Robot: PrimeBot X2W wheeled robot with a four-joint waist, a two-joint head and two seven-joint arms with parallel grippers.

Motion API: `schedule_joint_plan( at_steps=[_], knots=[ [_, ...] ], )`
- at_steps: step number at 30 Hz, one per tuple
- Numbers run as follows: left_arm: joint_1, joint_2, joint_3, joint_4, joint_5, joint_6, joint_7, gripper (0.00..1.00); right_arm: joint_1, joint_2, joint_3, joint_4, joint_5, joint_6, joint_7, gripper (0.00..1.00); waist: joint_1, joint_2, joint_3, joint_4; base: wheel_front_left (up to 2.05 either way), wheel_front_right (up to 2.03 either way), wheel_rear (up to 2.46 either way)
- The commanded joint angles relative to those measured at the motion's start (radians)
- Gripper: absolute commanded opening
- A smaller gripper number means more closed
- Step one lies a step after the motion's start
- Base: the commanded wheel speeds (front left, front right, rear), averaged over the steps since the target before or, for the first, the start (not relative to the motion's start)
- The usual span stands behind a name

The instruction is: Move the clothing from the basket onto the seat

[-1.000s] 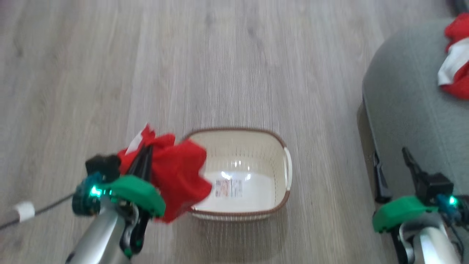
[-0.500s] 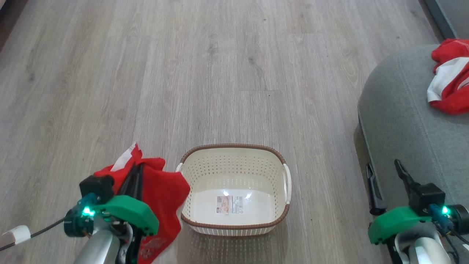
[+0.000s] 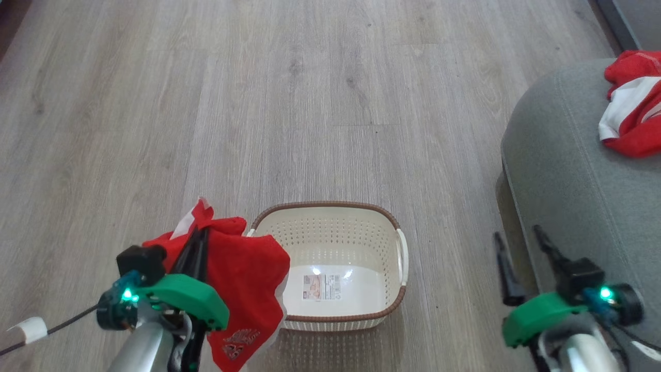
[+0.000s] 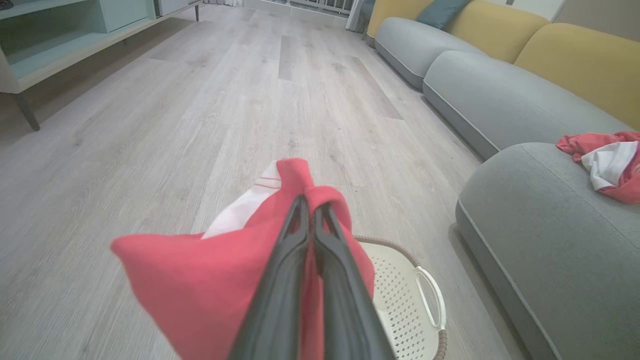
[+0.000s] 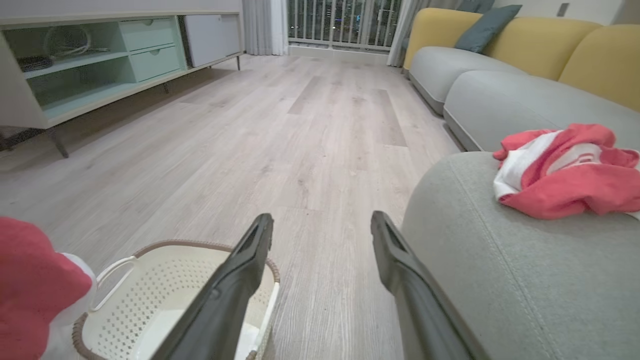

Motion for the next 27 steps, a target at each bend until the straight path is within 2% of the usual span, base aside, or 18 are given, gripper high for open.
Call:
schedule_joint_plan(
  at_steps=[1,5,10,11,16,19,27],
  knots=[
    [-0.046,0.005,0.033,-0.040,0.013,-0.012,-0.013,0.00,-0.044,-0.020,0.070,-0.031,0.009,0.000,-0.007,1.00,0.0001,-0.0001,0.001,-0.002,0.00,0.00,0.00],
    [-0.063,-0.005,-0.003,-0.075,0.025,-0.035,-0.004,0.00,-0.084,-0.043,0.223,-0.033,0.050,0.000,-0.007,1.00,0.0001,-0.0001,0.000,-0.007,0.00,0.00,0.00],
    [-0.085,-0.023,-0.070,-0.148,0.043,-0.067,0.035,0.00,-0.176,-0.102,0.501,-0.022,0.142,0.000,-0.007,1.00,0.0001,-0.0001,-0.007,-0.007,0.00,0.00,0.00],
    [-0.085,-0.023,-0.070,-0.148,0.043,-0.067,0.035,0.00,-0.176,-0.102,0.501,-0.022,0.142,0.000,-0.007,1.00,0.0001,-0.0001,-0.007,-0.007,0.00,0.00,0.00],
    [-0.115,-0.042,-0.151,-0.220,0.065,-0.097,0.088,0.00,-0.285,-0.159,0.709,0.005,0.245,0.000,-0.007,1.00,0.0001,-0.0001,-0.013,0.010,0.00,0.00,0.00],
    [-0.136,-0.056,-0.204,-0.262,0.073,-0.116,0.116,0.00,-0.343,-0.186,0.787,0.018,0.288,0.000,-0.007,1.00,0.0001,-0.0001,-0.013,0.024,0.00,0.00,0.00],
    [-0.159,-0.081,-0.336,-0.372,0.045,-0.150,0.172,0.00,-0.427,-0.215,0.904,0.047,0.358,0.000,-0.007,1.00,0.0001,-0.0001,-0.016,0.040,0.00,0.00,0.00]
  ],
)
